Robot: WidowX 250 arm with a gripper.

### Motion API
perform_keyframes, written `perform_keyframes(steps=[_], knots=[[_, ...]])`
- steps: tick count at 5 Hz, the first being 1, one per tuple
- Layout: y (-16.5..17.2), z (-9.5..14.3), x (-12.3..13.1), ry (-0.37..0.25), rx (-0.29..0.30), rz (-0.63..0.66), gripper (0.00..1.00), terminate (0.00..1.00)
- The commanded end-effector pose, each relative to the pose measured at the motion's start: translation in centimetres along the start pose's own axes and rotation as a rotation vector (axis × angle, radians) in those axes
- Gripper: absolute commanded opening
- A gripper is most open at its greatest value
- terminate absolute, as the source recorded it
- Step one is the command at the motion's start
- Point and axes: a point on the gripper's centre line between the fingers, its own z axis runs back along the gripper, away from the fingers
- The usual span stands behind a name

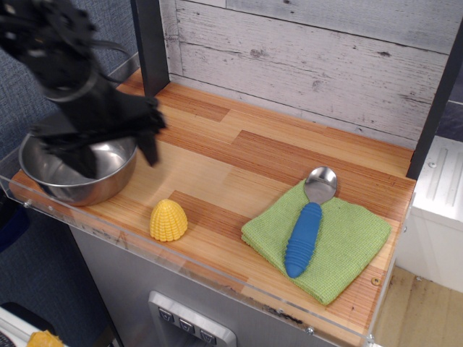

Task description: Move the yellow food item straight up

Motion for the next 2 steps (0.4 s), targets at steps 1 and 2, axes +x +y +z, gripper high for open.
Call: perform_keyframes(steps=[1,2], knots=[[-1.6,-2.3,-1.6,0.038,-0.004,-0.079,1.0,0.0],[-1.2,-3.7,-2.2,0.066,0.025,-0.081,1.0,0.0]])
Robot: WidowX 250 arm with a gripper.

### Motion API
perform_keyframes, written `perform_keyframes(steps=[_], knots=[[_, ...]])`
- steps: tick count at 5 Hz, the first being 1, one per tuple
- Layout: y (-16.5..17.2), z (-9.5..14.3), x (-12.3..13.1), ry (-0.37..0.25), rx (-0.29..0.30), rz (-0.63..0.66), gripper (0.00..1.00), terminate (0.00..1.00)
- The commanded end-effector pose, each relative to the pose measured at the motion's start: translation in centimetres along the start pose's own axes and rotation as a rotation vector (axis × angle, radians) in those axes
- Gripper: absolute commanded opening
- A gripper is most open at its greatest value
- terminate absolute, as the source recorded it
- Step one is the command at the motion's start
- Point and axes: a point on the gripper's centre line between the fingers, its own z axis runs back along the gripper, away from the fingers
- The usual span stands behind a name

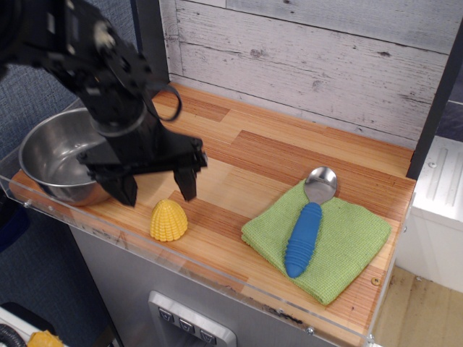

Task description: Move the yellow food item straight up

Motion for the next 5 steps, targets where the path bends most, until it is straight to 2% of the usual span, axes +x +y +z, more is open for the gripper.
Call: perform_keyframes(steps=[1,2,3,5], knots=[[1.0,-1.9,-0.6,0.015,0.052,-0.003,1.0,0.0],[1.6,-2.8,-0.9,0.024,0.08,0.003,1.0,0.0],[1.9,-3.0,-0.8,-0.002,0.091,0.005,0.0,0.0],[2.2,-2.0,-0.4,-0.011,0.084,0.026,0.0,0.0]])
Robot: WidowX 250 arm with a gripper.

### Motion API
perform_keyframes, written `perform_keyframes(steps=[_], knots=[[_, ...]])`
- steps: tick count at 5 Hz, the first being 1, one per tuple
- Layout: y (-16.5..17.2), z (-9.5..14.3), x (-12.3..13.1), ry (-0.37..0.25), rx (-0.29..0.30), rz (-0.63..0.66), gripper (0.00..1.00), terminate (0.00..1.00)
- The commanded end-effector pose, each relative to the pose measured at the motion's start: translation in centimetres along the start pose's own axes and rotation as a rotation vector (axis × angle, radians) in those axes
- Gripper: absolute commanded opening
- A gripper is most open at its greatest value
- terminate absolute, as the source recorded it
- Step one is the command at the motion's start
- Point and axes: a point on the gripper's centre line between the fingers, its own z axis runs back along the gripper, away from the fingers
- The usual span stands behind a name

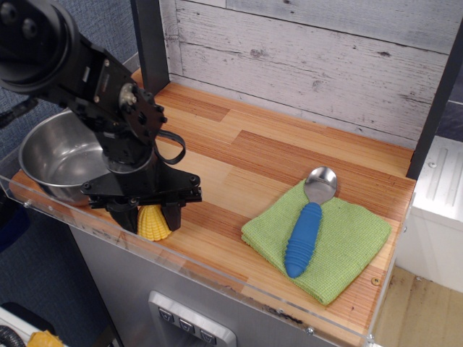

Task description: Move the yellow food item straight up

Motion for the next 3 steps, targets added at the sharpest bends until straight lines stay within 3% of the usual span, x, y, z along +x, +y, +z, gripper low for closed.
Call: perform_keyframes(steps=[1,3], knots=[[0.8,2.5,1.3,-0.019,-0.028,0.015,0.0,0.0],[-0.6,7.6,6.1,-0.125,-0.066,0.1,0.0,0.0]])
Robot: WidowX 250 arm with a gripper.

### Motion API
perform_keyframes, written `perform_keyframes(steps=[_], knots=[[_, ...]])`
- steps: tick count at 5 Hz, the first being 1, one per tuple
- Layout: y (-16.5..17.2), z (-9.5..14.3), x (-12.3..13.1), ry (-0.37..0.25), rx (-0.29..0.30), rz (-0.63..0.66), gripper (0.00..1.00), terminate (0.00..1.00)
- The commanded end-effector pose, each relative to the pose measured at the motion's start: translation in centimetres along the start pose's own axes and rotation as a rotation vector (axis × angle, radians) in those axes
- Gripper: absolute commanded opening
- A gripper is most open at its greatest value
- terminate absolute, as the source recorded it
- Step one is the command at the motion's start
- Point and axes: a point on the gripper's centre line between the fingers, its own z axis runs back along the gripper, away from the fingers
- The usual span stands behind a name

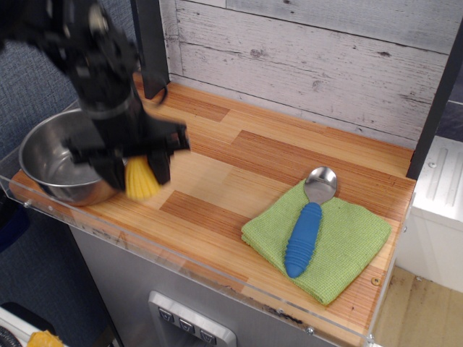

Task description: Move the yellow food item straight up

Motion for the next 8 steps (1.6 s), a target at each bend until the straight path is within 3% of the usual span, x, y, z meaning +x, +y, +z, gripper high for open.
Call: perform_keyframes(steps=[1,4,6,8], knots=[[-2.8,2.1,5.5,-0.082,-0.066,0.068,0.0,0.0],[-5.8,-3.5,10.1,-0.067,-0.028,0.105,0.0,0.0],[-7.3,-6.6,9.7,-0.035,-0.004,0.088,0.0,0.0],[-7.5,-7.8,9.3,-0.024,0.031,0.103,0.0,0.0]])
